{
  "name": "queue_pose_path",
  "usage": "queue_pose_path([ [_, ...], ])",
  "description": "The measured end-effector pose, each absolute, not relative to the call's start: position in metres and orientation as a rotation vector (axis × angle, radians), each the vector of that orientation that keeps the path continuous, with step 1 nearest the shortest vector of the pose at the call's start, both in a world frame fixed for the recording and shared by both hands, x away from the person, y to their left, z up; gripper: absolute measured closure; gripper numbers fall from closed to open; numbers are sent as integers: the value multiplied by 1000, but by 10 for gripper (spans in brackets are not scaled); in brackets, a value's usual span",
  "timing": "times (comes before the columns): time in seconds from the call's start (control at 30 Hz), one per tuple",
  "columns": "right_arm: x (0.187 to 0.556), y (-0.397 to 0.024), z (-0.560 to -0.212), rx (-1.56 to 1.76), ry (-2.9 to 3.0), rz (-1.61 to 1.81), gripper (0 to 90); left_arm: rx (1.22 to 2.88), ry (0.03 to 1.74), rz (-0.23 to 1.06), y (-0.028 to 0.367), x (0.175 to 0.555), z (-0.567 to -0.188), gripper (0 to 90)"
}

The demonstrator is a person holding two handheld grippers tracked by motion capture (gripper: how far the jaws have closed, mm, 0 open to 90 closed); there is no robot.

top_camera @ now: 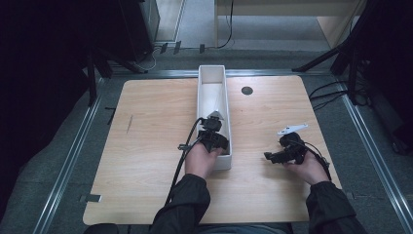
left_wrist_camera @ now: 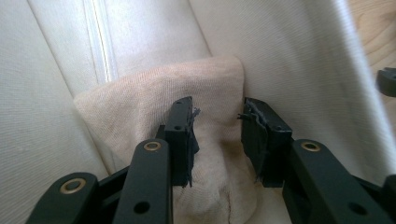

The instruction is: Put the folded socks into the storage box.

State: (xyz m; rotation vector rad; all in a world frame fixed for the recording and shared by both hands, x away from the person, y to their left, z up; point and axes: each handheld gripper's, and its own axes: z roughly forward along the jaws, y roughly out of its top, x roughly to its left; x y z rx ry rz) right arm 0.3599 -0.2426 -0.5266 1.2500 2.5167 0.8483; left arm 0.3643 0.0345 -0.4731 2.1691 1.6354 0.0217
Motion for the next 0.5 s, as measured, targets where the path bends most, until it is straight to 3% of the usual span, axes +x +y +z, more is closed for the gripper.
queue_pose_path([
  [0.5, 360, -243, -527, 1251, 2516, 844, 159, 2128, 1599, 62, 54, 359, -428, 623],
])
